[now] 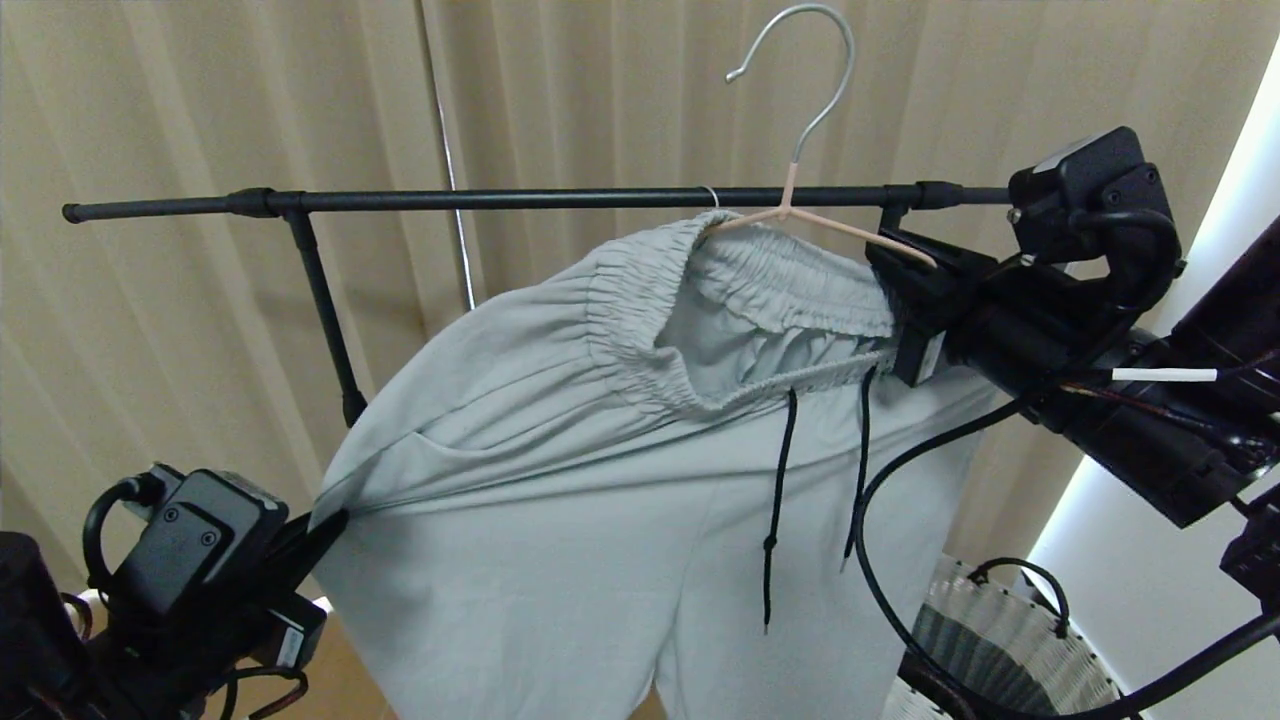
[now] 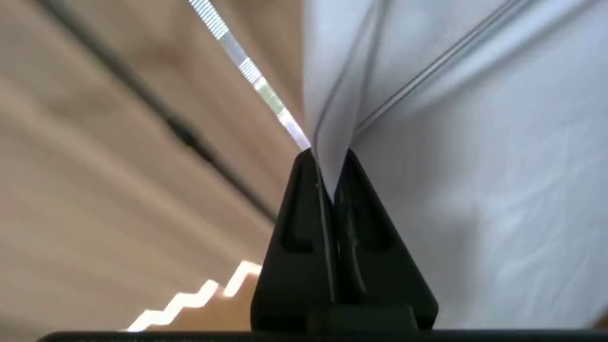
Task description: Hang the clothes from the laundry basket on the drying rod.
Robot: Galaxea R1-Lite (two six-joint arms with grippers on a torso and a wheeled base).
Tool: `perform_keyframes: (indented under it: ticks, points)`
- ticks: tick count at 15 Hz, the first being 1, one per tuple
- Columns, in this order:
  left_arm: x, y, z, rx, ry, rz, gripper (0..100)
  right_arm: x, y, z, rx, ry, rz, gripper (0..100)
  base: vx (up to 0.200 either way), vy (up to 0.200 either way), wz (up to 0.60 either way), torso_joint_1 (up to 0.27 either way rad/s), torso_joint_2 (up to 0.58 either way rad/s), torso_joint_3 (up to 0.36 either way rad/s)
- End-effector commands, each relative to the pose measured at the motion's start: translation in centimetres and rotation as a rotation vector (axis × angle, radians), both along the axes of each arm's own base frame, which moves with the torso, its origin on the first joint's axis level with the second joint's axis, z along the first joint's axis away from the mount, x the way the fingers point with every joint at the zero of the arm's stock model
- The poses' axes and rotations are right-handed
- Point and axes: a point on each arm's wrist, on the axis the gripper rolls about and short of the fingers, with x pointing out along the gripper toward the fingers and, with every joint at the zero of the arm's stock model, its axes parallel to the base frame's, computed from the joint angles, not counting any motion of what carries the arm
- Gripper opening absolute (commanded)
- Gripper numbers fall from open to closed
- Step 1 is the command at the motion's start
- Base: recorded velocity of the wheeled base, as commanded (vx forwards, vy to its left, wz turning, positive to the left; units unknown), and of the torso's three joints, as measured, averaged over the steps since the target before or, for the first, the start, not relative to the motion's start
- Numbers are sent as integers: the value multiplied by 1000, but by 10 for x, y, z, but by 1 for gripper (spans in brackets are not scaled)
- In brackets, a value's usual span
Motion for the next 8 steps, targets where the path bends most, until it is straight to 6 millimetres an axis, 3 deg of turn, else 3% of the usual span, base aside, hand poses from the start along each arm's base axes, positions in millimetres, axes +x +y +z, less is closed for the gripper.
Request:
perform_keyframes:
  ticks: [1,7,8]
  points:
    - [0,11,-4,19,20,63,0,3,-5,4,4,-6,-24,0,0,0,0,0,0,0]
    - [5,14,-4,63,17,80,0,3,-5,4,4,-5,-25,0,0,0,0,0,0,0]
    - [5,14,-4,60,13,81,100,4,-5,3,3,-4,-25,0,0,0,0,0,0,0]
